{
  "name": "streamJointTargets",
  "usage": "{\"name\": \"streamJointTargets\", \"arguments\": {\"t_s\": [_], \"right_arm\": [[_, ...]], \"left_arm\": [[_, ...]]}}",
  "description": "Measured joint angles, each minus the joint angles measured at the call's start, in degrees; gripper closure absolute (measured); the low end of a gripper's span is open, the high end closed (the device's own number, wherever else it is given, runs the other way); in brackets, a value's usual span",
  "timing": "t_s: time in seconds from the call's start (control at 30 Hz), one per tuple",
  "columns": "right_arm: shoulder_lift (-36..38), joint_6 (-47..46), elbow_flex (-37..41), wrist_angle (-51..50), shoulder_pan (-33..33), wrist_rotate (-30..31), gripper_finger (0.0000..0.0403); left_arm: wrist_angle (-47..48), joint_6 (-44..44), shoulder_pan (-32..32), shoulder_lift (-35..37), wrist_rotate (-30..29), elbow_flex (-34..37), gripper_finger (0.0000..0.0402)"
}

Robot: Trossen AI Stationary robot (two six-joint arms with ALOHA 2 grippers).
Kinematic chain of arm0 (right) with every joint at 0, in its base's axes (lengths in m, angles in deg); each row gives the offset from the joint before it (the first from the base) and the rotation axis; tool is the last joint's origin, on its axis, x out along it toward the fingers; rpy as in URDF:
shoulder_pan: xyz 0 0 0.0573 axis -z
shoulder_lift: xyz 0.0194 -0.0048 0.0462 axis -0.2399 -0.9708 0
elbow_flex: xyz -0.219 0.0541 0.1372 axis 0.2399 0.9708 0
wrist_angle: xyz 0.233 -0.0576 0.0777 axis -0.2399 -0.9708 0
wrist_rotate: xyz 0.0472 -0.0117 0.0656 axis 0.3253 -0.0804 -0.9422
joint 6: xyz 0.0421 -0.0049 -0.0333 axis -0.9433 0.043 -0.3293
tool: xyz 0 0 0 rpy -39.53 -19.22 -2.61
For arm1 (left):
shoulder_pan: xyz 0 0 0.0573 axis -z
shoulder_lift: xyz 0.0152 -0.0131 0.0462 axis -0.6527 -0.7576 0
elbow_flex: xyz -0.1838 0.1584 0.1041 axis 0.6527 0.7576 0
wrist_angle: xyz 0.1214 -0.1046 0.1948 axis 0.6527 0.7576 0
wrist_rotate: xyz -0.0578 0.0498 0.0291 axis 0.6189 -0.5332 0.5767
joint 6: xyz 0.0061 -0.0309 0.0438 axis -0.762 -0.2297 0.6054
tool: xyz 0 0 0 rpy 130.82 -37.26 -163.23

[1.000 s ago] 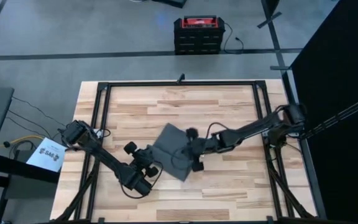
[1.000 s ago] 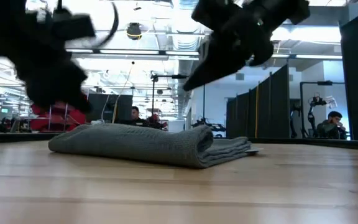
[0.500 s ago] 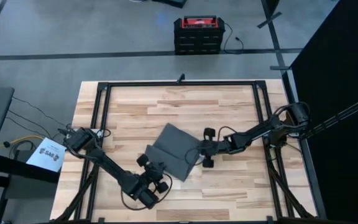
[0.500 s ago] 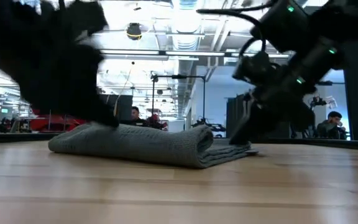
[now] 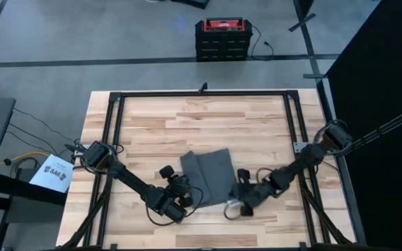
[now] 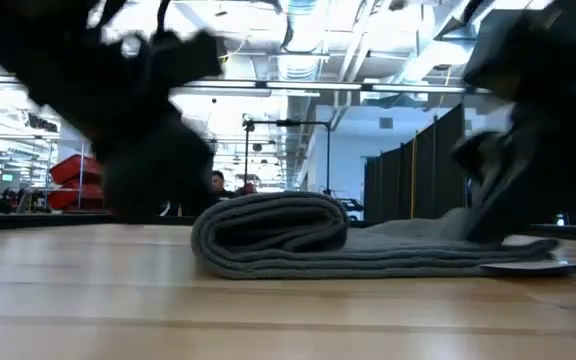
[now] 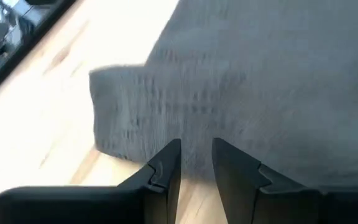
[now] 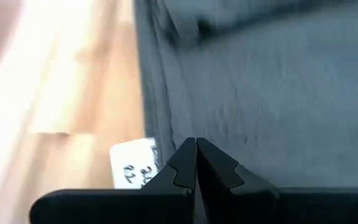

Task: Roll towel
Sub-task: Roll the gray towel

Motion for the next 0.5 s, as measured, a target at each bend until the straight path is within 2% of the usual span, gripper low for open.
{"name": "streamJointTargets", "arguments": {"t_s": [0.13,0.27,0.5], "right_arm": [[1.6,6.5,-3.1,-3.1,-2.2,5.9,0.0403],[-0.2,17.2,-6.0,-2.2,-1.9,6.6,0.0403],[-9.4,25.2,-9.0,0.9,4.4,6.8,0.0403]], "left_arm": [[-0.2,4.6,1.6,2.7,-0.2,-4.3,0.0325],[-0.3,5.3,3.7,3.4,-0.3,-7.2,0.0325],[0.0,-6.8,8.4,2.7,-1.2,-4.5,0.0325]]}}
